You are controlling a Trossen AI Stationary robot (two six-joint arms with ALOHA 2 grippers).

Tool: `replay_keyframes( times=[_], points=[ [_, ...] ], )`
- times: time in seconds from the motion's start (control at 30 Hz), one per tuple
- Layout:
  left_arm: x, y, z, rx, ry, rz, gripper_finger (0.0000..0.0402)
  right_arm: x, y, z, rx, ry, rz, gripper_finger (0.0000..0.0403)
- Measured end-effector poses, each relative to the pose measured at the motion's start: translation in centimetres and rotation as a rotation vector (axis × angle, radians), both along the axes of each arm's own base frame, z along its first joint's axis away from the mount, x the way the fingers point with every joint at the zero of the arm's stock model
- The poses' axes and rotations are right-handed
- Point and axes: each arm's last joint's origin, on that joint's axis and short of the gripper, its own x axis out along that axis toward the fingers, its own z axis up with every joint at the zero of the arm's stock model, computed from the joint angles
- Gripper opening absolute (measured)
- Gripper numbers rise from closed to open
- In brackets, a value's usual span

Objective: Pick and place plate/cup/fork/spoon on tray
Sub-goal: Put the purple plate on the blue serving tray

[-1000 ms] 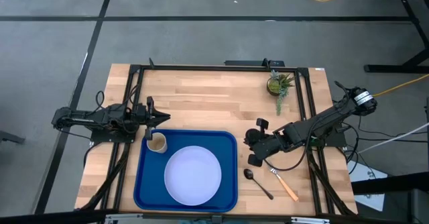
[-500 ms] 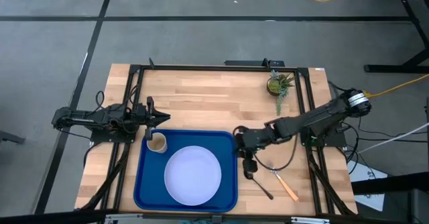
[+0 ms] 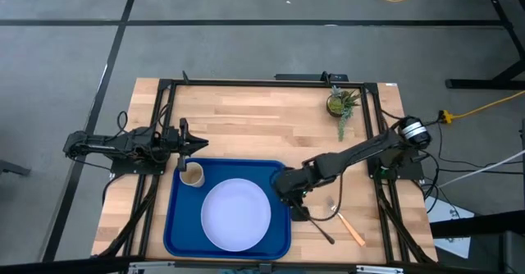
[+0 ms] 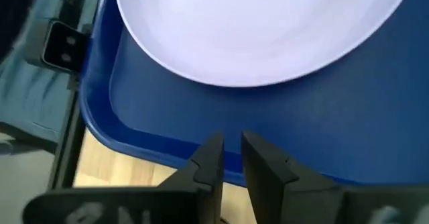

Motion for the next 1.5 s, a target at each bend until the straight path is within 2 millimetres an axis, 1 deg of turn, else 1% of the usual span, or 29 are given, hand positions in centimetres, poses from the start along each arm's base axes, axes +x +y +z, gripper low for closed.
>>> replay_keyframes(
  times=[0.1, 0.23, 0.3, 0.37, 0.47, 0.67, 0.83, 1.0, 1.5],
  points=[
    [0.0, 0.0, 0.0, 0.0, 0.0, 0.0, 0.0034, 1.0, 0.8, 0.0, -0.058, 0.056, 0.027, 0.0057],
    [0.0, 0.0, 0.0, 0.0, 0.0, 0.0, 0.0034, 2.3, 1.2, -2.0, -0.095, 0.141, 0.042, 0.0057],
    [0.0, 0.0, 0.0, 0.0, 0.0, 0.0, 0.0034, 2.6, 1.4, -3.0, -0.084, 0.177, 0.049, 0.0057],
    [0.0, 0.0, 0.0, 0.0, 0.0, 0.0, 0.0034, 2.9, 1.6, -3.6, -0.067, 0.201, 0.059, 0.0057],
    [0.0, 0.0, 0.0, 0.0, 0.0, 0.0, 0.0034, 3.2, 1.7, -3.5, -0.073, 0.186, 0.052, 0.0057],
    [0.0, 0.0, 0.0, 0.0, 0.0, 0.0, 0.0034, 3.3, 1.6, -3.6, -0.095, 0.179, 0.051, 0.0057],
    [0.0, 0.0, 0.0, 0.0, 0.001, 0.0, 0.0034, 3.6, 1.3, -5.0, -0.118, 0.197, 0.079, 0.0057],
    [0.0, 0.0, 0.0, 0.0, 0.001, 0.0, 0.0034, 4.5, 0.9, -5.8, -0.119, 0.16, 0.088, 0.0057],
    [0.0, 0.0, 0.0, 0.0, 0.001, 0.0, 0.0034, 5.9, 0.8, -5.6, -0.15, -0.023, 0.212, 0.0057]
  ],
)
